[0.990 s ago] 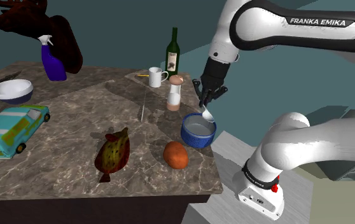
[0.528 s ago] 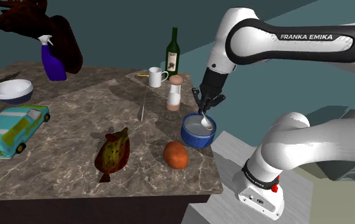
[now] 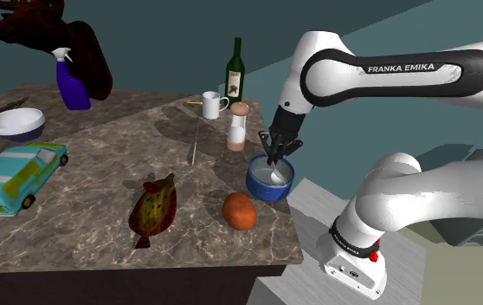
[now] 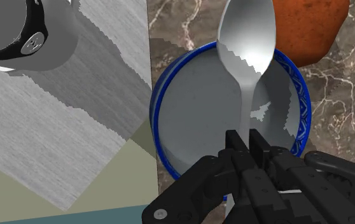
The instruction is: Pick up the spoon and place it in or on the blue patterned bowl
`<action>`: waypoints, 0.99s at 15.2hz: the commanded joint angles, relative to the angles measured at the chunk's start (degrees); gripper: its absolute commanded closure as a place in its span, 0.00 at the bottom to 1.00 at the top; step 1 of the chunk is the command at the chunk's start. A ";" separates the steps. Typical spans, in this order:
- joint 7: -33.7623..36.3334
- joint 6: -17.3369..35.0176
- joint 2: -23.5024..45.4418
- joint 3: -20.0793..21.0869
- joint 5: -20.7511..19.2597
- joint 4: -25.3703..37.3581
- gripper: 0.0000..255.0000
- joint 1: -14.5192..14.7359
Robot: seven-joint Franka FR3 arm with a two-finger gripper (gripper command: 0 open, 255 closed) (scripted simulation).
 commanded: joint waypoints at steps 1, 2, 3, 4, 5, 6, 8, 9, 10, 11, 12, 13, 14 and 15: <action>-0.03 0.34 0.08 0.07 0.09 -0.24 1.00 0.04; -0.03 0.34 0.08 0.07 0.09 -0.24 1.00 0.04; -0.03 0.34 0.08 0.07 0.09 -0.24 1.00 0.04; -0.03 0.34 0.08 0.07 0.09 -0.24 1.00 0.04; -0.03 0.34 0.08 0.07 0.09 -0.24 1.00 0.04; -0.03 0.33 0.09 0.07 0.08 -0.23 0.00 0.04; -0.04 0.34 0.09 0.07 0.08 -0.23 0.00 0.04; -0.03 0.34 0.09 0.07 0.08 -0.23 0.00 0.04; -0.03 0.34 0.09 0.07 0.08 -0.23 0.00 0.04; -0.03 0.34 0.09 0.07 0.08 -0.23 0.00 0.04; 0.06 -1.80 -0.38 -0.46 -0.55 1.40 0.00 -0.32; 0.16 -3.86 -0.71 -0.99 -1.15 3.09 0.00 -0.64; 0.23 -5.87 -0.91 -1.50 -1.71 4.85 0.00 -0.94; 0.30 -7.40 -0.99 -1.90 -2.13 6.27 0.00 -1.13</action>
